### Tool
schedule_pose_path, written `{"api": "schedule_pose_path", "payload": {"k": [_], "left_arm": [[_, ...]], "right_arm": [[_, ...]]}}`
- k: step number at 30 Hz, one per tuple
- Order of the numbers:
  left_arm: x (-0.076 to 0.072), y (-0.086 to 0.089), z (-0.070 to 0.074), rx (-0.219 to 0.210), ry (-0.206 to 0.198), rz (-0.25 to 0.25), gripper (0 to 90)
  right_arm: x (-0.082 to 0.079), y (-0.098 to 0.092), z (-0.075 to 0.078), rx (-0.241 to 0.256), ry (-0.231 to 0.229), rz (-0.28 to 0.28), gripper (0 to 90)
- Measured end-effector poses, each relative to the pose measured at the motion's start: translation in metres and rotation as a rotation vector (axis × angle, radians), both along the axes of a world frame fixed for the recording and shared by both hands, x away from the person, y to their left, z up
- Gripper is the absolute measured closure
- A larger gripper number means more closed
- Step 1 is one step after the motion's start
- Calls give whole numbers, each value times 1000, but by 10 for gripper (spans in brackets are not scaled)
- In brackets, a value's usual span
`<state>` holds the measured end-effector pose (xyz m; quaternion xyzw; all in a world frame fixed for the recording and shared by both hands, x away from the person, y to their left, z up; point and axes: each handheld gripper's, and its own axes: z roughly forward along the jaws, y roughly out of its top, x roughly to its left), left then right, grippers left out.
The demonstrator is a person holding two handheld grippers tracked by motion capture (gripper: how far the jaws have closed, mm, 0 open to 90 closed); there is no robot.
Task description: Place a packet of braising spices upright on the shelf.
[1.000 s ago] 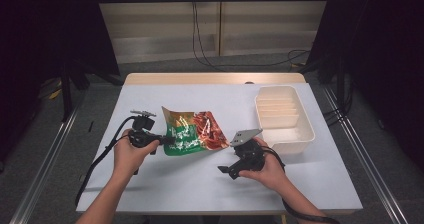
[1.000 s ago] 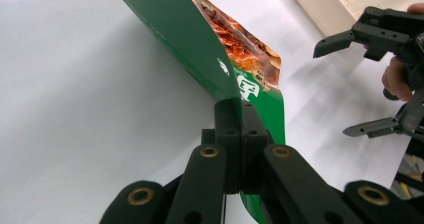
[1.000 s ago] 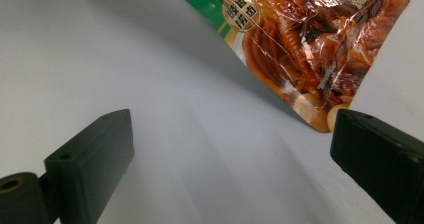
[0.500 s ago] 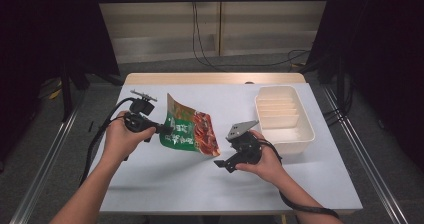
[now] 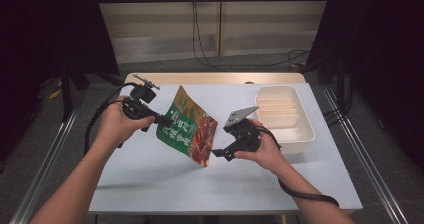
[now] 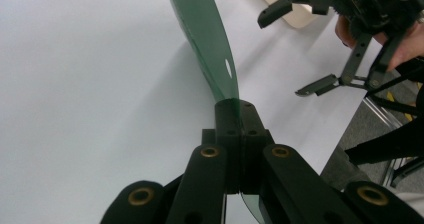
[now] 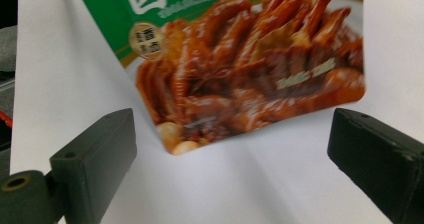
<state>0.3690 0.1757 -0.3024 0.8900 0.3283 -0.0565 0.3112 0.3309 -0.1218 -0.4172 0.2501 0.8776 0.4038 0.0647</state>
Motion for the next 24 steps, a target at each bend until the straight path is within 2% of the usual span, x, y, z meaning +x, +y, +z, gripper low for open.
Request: {"api": "schedule_pose_path", "payload": {"k": [5, 12, 15, 16, 17, 18, 20, 21, 22, 24], "left_arm": [[-3, -9, 14, 17, -11, -30, 900], [-5, -18, 23, 43, -18, -79, 900], [-4, -22, 27, 72, -19, -111, 900], [-3, -24, 29, 89, -23, -141, 900], [-4, -26, 29, 82, -25, -125, 900], [-3, -26, 31, 90, -28, -149, 900], [-3, -30, 33, 93, -32, -151, 900], [-2, -31, 34, 110, -32, -172, 900], [-3, -33, 33, 107, -31, -163, 900], [-4, -35, 33, 111, -34, -179, 900]], "right_arm": [[6, 4, 10, -25, -17, 11, 52], [12, 7, 20, -29, -24, 23, 55], [16, 8, 27, -35, -22, 42, 71], [18, 9, 29, -43, -22, 49, 71], [19, 10, 33, -50, -22, 56, 72], [20, 11, 35, -55, -24, 63, 72], [23, 11, 41, -44, -9, 71, 74], [25, 11, 43, -47, -10, 69, 74], [27, 11, 45, -47, -8, 71, 75], [30, 12, 50, -40, 1, 78, 86]]}}
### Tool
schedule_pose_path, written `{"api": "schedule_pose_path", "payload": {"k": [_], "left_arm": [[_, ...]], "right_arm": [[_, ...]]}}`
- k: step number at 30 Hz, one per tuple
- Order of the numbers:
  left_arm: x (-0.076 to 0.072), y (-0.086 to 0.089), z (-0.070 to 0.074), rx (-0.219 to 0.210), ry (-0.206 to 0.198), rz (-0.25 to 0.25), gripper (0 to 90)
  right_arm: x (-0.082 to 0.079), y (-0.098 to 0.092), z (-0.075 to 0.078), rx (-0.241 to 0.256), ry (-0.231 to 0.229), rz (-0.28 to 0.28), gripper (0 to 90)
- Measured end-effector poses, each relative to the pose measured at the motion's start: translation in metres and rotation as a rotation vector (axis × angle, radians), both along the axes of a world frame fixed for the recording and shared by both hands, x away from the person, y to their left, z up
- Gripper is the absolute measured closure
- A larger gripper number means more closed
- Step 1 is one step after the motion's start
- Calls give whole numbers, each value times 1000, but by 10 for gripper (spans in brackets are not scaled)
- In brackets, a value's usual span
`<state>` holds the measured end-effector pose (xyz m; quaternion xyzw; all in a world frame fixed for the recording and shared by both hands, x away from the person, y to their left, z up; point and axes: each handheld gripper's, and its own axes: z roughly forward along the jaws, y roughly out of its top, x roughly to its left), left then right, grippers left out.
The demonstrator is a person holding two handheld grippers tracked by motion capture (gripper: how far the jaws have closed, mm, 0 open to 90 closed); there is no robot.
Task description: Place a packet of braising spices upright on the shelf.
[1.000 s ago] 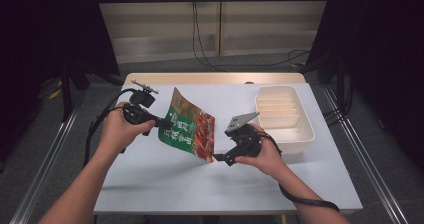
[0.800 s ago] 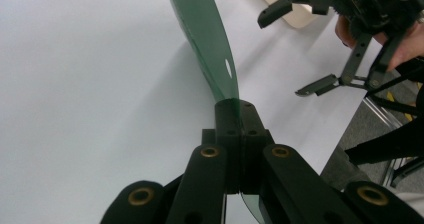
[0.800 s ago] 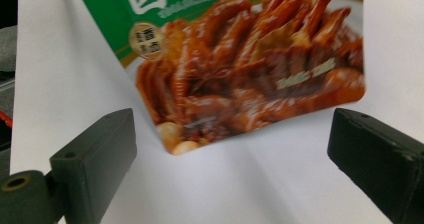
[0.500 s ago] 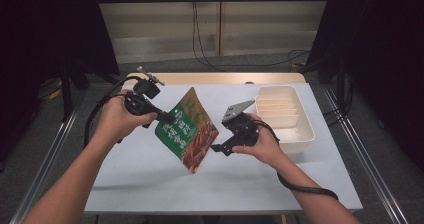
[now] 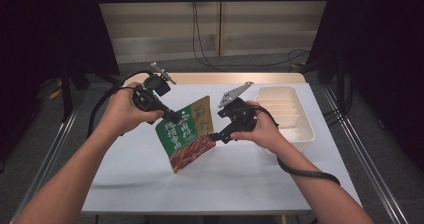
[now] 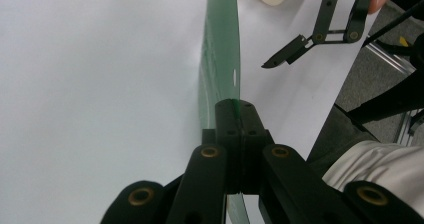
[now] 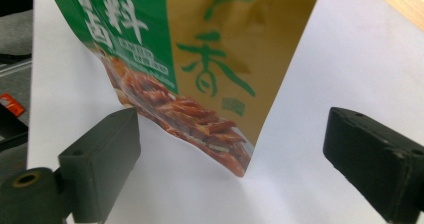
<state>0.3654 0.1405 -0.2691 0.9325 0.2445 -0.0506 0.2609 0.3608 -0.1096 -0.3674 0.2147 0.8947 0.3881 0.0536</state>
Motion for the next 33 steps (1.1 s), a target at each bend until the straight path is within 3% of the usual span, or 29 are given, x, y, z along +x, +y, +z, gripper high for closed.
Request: {"api": "schedule_pose_path", "payload": {"k": [7, 11, 18, 29, 33], "left_arm": [[0, -1, 1, -1, 0, -20, 900], [0, -2, 1, -9, -3, -39, 900], [-1, -3, 1, -31, -4, -34, 900], [0, -4, 1, -30, -21, -54, 900], [0, -4, 1, -38, -17, -50, 900]], "right_arm": [[7, 9, 15, -55, -10, 42, 101], [10, 14, 22, -62, -17, 68, 101], [13, 23, 27, -76, -9, 87, 102], [16, 38, 37, -134, -9, 191, 160], [16, 41, 39, -140, -15, 200, 184]]}}
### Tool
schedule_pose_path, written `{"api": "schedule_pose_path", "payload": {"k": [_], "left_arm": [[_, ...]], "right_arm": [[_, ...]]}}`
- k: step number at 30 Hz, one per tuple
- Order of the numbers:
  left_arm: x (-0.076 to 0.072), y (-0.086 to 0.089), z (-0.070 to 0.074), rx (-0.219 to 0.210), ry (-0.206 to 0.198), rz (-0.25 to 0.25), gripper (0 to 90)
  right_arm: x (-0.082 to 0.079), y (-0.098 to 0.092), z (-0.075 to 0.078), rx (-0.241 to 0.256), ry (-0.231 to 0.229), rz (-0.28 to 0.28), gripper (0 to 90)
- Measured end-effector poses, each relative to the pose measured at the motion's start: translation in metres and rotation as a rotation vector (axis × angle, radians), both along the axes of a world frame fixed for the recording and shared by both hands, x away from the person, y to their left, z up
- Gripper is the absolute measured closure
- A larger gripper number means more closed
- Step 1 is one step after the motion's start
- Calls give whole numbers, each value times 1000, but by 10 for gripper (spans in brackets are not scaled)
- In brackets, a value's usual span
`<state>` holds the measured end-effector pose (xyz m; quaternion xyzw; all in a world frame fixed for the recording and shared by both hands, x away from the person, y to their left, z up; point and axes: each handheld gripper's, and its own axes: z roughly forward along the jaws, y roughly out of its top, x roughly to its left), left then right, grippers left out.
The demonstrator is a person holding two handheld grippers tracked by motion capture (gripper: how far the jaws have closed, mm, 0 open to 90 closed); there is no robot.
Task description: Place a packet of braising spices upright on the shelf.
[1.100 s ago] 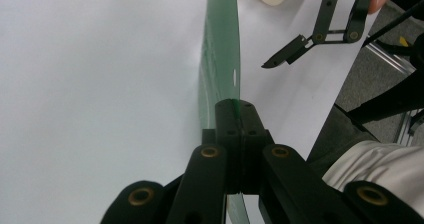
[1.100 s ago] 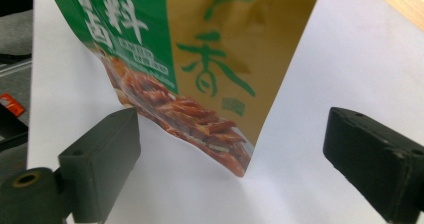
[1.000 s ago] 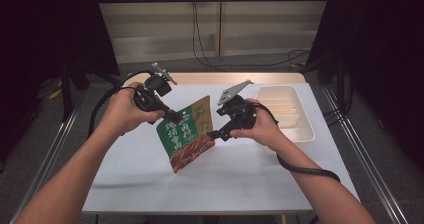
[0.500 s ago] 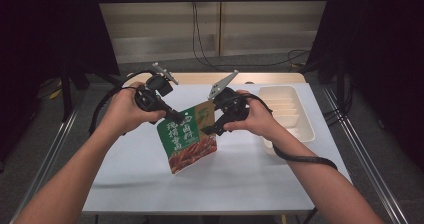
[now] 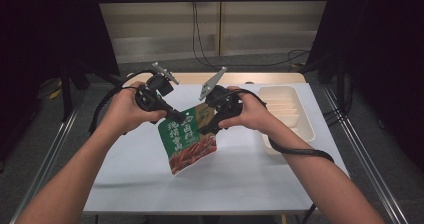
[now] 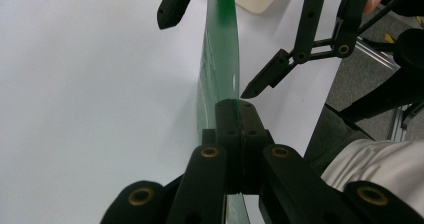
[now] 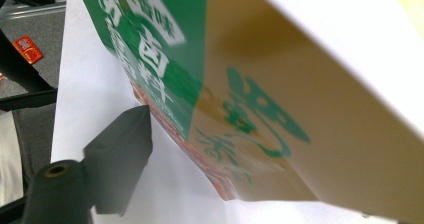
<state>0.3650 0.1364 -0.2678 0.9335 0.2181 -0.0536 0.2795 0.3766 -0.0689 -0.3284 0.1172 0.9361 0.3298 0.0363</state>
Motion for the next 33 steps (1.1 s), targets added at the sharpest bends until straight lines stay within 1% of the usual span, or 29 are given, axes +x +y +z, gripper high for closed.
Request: {"api": "schedule_pose_path", "payload": {"k": [1, 2, 3, 4, 9, 13, 14, 17, 18, 19, 20, 21, 22, 23, 24, 27, 28, 29, 30, 31, 32, 33], "left_arm": [[0, 0, 0, -3, 2, 6, 900], [0, 1, 0, 0, 3, -6, 900], [0, 1, 0, 1, 4, -13, 900], [0, 1, 1, 2, 4, -23, 900], [0, -1, 1, -6, 7, -34, 900], [0, -2, 0, -18, -4, -26, 900], [0, -2, 0, -22, 3, -27, 900], [0, -2, -1, -33, -1, -28, 900], [0, -3, 0, -27, -4, -28, 900], [1, -2, 0, -29, 1, -30, 900], [1, -2, 1, -22, 3, -35, 900], [1, -2, 1, -23, -1, -34, 900], [1, -2, 1, -26, -2, -29, 900], [1, -2, 1, -29, 2, -23, 900], [1, -3, 1, -35, -5, -25, 900], [2, -3, 1, -43, -6, -26, 900], [2, -3, 1, -37, -7, -27, 900], [2, -3, 1, -38, -7, -24, 900], [2, -3, 1, -45, -4, -24, 900], [2, -2, 0, -48, -2, -23, 900], [2, -3, 0, -47, -2, -18, 900], [1, -3, 0, -52, -7, -13, 900]], "right_arm": [[0, 0, 1, -11, -2, 0, 188], [1, 0, 2, -16, -5, 9, 219], [1, 0, 2, -16, -5, 9, 219], [1, -1, 4, -27, -23, 24, 222], [4, -1, 8, -33, -23, 15, 210], [6, -1, 14, -33, -28, 28, 210], [7, 0, 15, -31, -27, 31, 212], [7, 3, 18, -43, -35, 46, 215], [7, 4, 18, -45, -35, 51, 217], [6, 7, 19, -51, -28, 55, 242], [6, 9, 20, -52, -28, 64, 249], [6, 9, 20, -52, -28, 64, 249], [5, 10, 21, -60, -26, 75, 263], [3, 13, 22, -70, -10, 95, 313], [2, 15, 22, -73, -6, 102, 341], [1, 18, 22, -79, -9, 117, 357], [0, 19, 22, -83, -6, 122, 413], [-1, 19, 23, -95, -3, 134, 441], [-1, 20, 23, -107, -13, 149, 463], [-1, 20, 23, -104, -18, 145, 490], [-2, 19, 24, -108, -10, 134, 521], [-2, 19, 25, -110, -10, 140, 538]]}}
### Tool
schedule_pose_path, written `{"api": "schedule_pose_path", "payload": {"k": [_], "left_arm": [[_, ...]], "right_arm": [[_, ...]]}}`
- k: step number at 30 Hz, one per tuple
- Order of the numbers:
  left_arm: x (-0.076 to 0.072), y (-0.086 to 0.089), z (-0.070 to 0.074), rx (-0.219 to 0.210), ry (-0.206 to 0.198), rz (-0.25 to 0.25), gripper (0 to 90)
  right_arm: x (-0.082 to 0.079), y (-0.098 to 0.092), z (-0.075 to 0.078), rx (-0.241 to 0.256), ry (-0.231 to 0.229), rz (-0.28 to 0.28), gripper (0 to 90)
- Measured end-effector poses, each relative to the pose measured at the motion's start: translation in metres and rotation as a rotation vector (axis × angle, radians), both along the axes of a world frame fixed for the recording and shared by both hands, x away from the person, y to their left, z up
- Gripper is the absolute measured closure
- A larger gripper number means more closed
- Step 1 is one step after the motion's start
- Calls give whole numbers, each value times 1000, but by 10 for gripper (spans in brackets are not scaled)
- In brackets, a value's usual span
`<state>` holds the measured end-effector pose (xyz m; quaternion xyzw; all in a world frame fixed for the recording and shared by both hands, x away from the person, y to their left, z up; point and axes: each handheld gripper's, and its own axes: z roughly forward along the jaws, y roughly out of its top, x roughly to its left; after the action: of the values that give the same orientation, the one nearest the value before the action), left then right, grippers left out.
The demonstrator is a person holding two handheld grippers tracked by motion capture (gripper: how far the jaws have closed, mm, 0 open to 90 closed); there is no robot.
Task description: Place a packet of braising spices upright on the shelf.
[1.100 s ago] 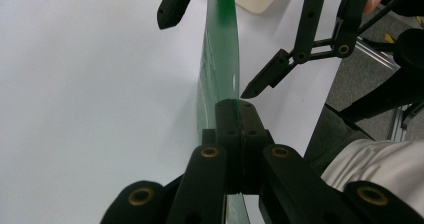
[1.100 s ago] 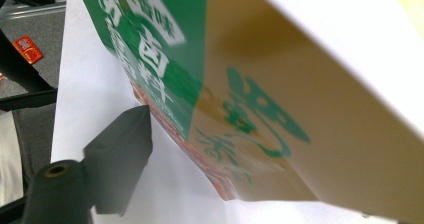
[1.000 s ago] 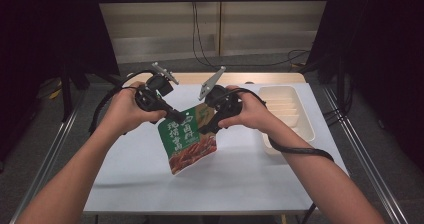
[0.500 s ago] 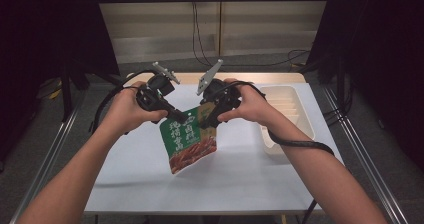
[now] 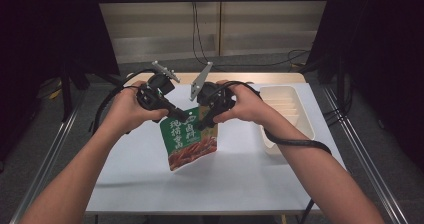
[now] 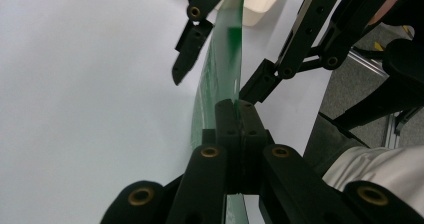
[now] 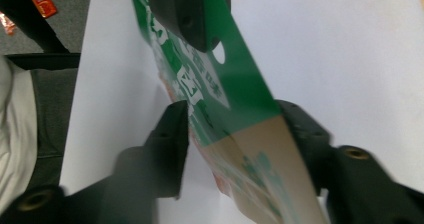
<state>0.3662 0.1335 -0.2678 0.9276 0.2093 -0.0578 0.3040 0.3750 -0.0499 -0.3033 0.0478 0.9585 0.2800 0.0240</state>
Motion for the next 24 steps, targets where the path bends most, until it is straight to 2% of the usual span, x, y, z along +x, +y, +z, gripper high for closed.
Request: {"api": "schedule_pose_path", "payload": {"k": [2, 4, 5, 6, 7, 8, 9, 11, 12, 14, 15, 16, 17, 18, 19, 20, 21, 22, 24], "left_arm": [[1, 0, 1, 5, 2, -10, 900], [0, -1, 0, -15, 10, 1, 900], [0, -1, 0, -14, 7, -11, 900], [0, -1, 0, -14, 7, -11, 900], [0, -1, 1, -8, 1, -15, 900], [0, -1, 0, -12, -1, -9, 900], [0, -1, -1, -24, 2, -9, 900], [0, 1, -1, -34, -4, -10, 900], [-1, 1, -1, -45, -3, 6, 896], [-2, 2, -5, -94, 13, 15, 882], [-1, 3, -6, -92, 12, 0, 870], [-1, 4, -7, -100, 18, -6, 855], [-2, 4, -9, -115, 19, 14, 829], [-3, 4, -10, -126, 16, 25, 829], [-4, 5, -12, -146, 13, 16, 811], [-4, 7, -11, -144, -9, 16, 757], [-4, 7, -11, -144, -9, 16, 729], [-4, 8, -12, -158, -17, 6, 729], [-7, 8, -13, -185, -19, 32, 618]], "right_arm": [[-1, 1, 1, -21, 6, -2, 591], [-2, 3, 2, -34, 2, 22, 632], [-4, 7, 3, -55, 4, 40, 704], [-4, 7, 3, -55, 4, 40, 704], [-4, 8, 5, -83, 12, 48, 788], [-4, 8, 5, -83, 12, 48, 788], [-5, 9, 7, -101, 25, 61, 843], [-5, 10, 8, -111, 28, 62, 862], [-6, 10, 9, -122, 42, 47, 900], [-7, 11, 10, -135, 65, 50, 900], [-7, 11, 12, -149, 76, 22, 900], [-7, 11, 13, -160, 81, 27, 900], [-7, 11, 14, -182, 93, 15, 900], [-7, 11, 14, -182, 93, 15, 900], [-6, 11, 15, -192, 97, 13, 900], [-7, 11, 17, -215, 96, 9, 900], [-7, 11, 17, -215, 96, 9, 900], [-7, 11, 18, -223, 100, 3, 900], [-5, 8, 21, -241, 105, -25, 900]]}}
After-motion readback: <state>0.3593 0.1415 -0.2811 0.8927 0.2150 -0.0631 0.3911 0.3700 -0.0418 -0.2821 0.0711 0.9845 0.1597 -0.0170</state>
